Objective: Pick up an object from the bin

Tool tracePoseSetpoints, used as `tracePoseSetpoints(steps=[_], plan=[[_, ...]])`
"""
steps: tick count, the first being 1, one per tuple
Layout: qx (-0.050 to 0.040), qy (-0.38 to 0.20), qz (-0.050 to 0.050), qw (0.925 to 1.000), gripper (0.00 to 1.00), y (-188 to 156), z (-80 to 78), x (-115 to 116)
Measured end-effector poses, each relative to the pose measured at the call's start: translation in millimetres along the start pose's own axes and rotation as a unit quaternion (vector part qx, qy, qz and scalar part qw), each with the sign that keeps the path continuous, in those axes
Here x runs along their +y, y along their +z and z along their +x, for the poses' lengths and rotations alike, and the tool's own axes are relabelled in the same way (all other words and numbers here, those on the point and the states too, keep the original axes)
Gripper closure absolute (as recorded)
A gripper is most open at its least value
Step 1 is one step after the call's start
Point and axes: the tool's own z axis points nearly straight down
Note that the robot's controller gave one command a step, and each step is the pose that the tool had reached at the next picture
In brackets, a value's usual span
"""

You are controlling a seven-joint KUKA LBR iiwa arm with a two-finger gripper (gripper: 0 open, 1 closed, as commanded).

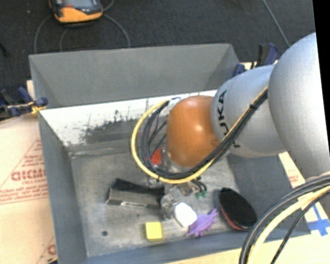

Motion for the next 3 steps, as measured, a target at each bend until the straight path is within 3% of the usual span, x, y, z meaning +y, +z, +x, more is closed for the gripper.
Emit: tracePoseSetpoints(steps=[1, 2, 3], plan=[[0.0036, -0.001, -0.002, 1.0000, 1.00, -19.5, 9.4, -4.3], [0.0091, -0.004, -0.003, 0.9999, 1.00, -70.4, 24.1, -2.3], [0.0075, -0.009, -0.002, 0.9999, 1.00, -130.1, 1.0, 8.7]])
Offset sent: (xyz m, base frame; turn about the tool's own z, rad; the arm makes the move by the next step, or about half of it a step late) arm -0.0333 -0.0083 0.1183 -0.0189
